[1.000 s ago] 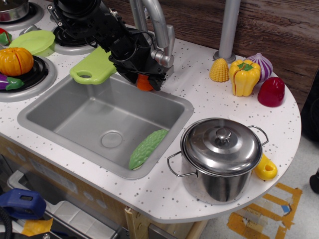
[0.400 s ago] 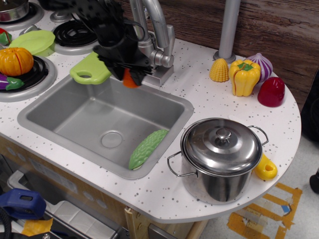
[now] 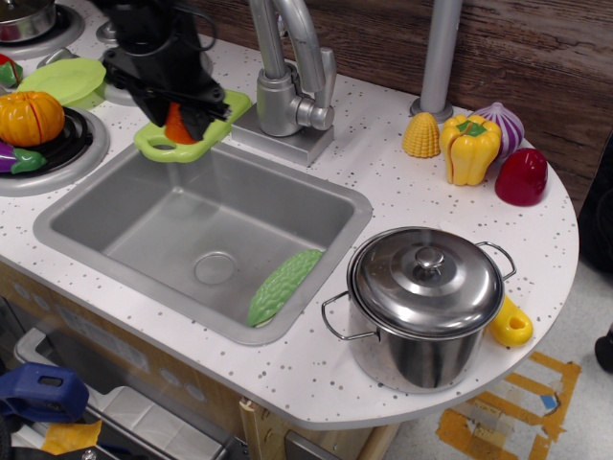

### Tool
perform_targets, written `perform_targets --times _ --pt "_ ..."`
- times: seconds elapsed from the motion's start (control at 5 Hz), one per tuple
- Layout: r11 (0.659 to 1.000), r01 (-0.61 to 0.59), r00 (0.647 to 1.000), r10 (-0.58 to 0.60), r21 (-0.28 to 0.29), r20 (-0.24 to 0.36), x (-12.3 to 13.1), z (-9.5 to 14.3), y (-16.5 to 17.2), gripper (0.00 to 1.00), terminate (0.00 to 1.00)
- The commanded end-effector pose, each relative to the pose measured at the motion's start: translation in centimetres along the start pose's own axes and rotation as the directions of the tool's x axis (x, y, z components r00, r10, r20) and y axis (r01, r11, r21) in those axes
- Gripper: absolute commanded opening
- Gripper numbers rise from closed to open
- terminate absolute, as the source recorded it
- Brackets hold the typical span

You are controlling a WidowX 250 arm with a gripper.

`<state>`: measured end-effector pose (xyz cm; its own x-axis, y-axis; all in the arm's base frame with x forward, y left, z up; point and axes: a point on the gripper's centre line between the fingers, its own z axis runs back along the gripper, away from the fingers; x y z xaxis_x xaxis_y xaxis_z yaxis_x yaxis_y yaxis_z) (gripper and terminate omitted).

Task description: Put carrot on cutting board

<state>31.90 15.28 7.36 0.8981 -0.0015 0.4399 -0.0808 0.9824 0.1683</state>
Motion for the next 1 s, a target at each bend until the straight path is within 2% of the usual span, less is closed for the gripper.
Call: perform_targets --times 0.0,0.6,0.8 --pt "0.998 0.043 0.995 -0.046 0.041 0.093 1.4 -0.6 4.0 0.00 0.00" --pt "0.998 0.065 0.977 -0.063 -0.002 0.205 3.5 -6.6 4.5 0.00 0.00" --pt "0.997 0.070 0.973 -0.065 -0.015 0.222 3.8 -7.3 4.6 1.00 0.00"
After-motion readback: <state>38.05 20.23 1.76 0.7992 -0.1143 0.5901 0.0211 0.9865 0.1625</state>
